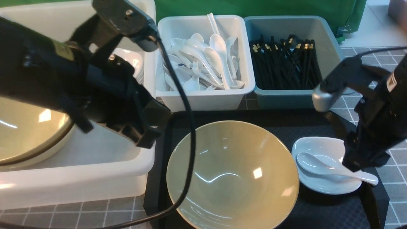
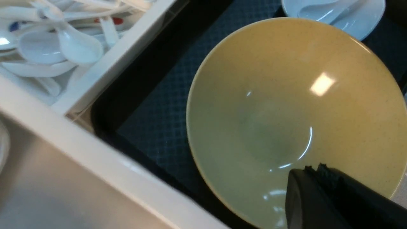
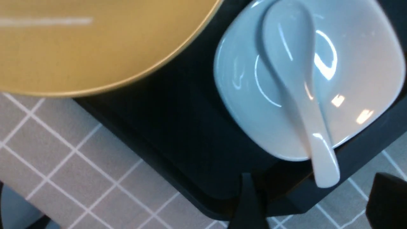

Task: On grey table put chopsticks spoon bowls plates into blue grey white boxes.
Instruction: 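Reach down and grasp the white spoon resting in the bowl with the right gripper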

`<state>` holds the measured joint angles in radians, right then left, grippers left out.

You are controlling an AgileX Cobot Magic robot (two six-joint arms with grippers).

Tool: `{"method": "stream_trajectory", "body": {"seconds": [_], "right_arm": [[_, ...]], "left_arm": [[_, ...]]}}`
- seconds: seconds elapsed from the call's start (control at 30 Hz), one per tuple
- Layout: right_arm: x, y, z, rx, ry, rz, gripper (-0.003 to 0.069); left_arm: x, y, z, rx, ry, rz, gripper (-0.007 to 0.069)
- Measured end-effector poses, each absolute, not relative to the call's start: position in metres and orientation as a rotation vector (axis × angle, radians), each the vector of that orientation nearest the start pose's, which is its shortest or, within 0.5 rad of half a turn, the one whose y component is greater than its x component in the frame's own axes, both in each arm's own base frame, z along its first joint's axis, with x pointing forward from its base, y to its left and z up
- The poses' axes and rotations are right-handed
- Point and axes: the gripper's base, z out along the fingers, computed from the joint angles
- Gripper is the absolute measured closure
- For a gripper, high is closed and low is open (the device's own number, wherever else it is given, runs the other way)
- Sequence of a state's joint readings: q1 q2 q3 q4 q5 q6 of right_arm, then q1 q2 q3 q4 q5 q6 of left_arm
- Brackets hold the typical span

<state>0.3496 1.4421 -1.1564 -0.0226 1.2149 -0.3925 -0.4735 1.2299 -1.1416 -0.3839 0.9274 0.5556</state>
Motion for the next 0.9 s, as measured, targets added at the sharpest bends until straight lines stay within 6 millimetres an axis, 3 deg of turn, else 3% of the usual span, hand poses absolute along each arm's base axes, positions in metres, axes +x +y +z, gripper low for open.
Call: {"method": "stream_trajectory", "body": {"seconds": [0.2,0.47,0.6,0.9], "right_arm": [[0.251,0.090,0.280,-1.188,2.713,-0.048,0.0167],[0.257,0.091,0.258,-1.231,2.717,-0.055,0.0167],[0.271,0.091,0.244,-1.272,2.685,-0.149,0.0170],[0.289,0.095,0.205,-1.339,2.746,-0.171,0.0170]], "left_arm": [[0.220,-0.167,0.344,1.217,2.136,-0.525,0.0636],[0.230,-0.216,0.362,1.365,2.014,-0.577,0.0636],[0.235,-0.221,0.358,1.406,2.030,-0.564,0.0636],[0.237,-0.220,0.349,1.469,2.071,-0.516,0.0636]]}}
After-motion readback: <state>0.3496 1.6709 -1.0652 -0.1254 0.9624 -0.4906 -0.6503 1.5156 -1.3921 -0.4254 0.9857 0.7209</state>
